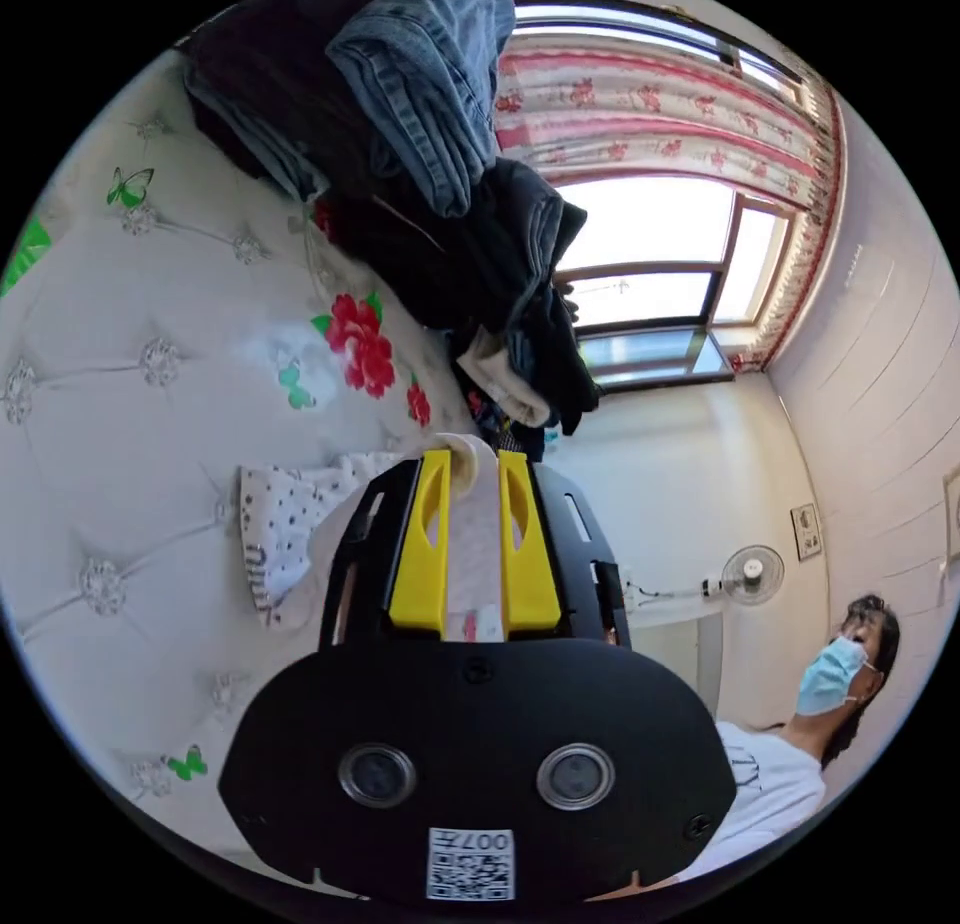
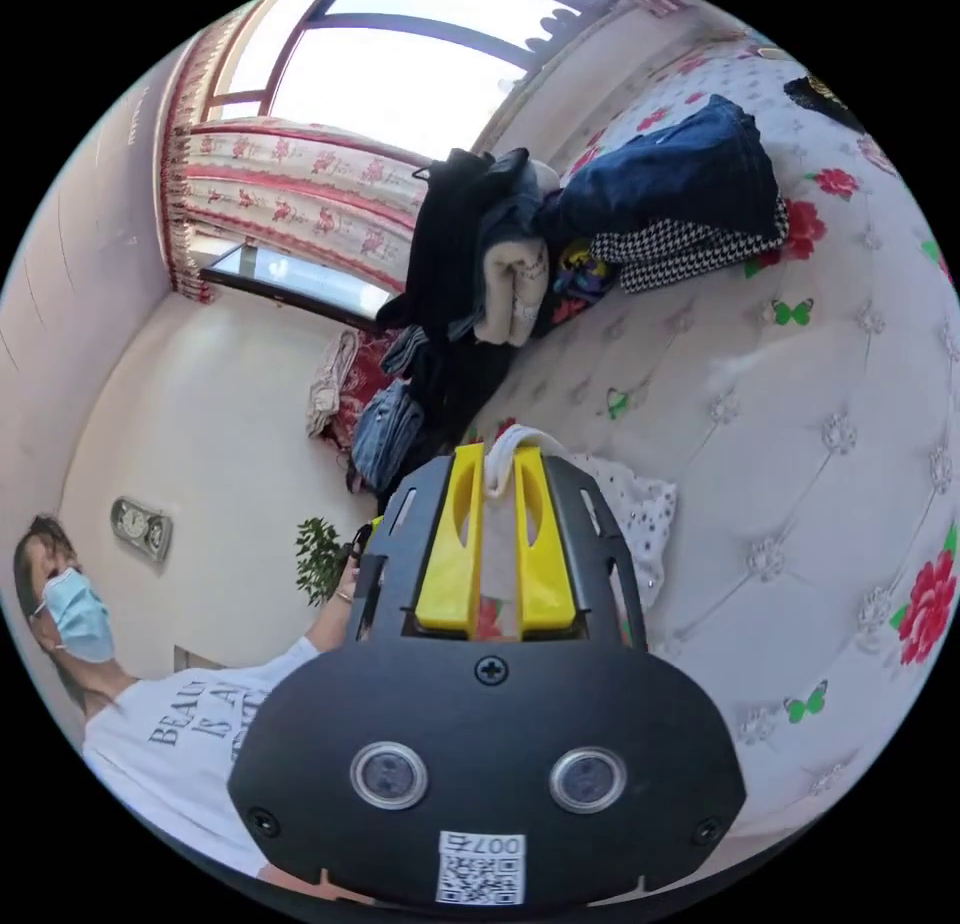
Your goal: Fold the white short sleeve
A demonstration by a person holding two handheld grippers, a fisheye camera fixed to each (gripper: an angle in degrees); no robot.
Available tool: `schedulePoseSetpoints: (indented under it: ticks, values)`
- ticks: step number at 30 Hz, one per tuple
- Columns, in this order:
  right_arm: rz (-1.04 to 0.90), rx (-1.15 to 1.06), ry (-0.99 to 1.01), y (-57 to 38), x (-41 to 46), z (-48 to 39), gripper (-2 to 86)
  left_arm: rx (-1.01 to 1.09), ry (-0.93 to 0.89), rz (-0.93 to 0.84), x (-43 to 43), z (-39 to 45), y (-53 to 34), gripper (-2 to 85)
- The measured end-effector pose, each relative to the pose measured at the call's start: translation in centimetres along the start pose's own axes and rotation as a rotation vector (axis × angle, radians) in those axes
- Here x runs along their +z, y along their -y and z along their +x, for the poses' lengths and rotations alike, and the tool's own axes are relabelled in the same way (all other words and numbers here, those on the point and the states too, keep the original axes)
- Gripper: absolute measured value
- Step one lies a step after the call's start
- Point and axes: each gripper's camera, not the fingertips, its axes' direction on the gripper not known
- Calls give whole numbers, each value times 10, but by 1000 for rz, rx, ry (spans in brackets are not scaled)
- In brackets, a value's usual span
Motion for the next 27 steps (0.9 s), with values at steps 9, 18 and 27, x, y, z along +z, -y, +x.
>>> schedulePoseSetpoints:
  ticks: [9,18,27]
  values:
    - [13,234,-195,-75,-13,101,103,84,417,1,-3,-9,-50,115]
    - [17,335,-104,-76,5,150,91,-31,401,15,-17,-46,-78,109]
    - [-184,-384,18,1,92,-60,79,-49,371,-6,-25,-59,-66,85]
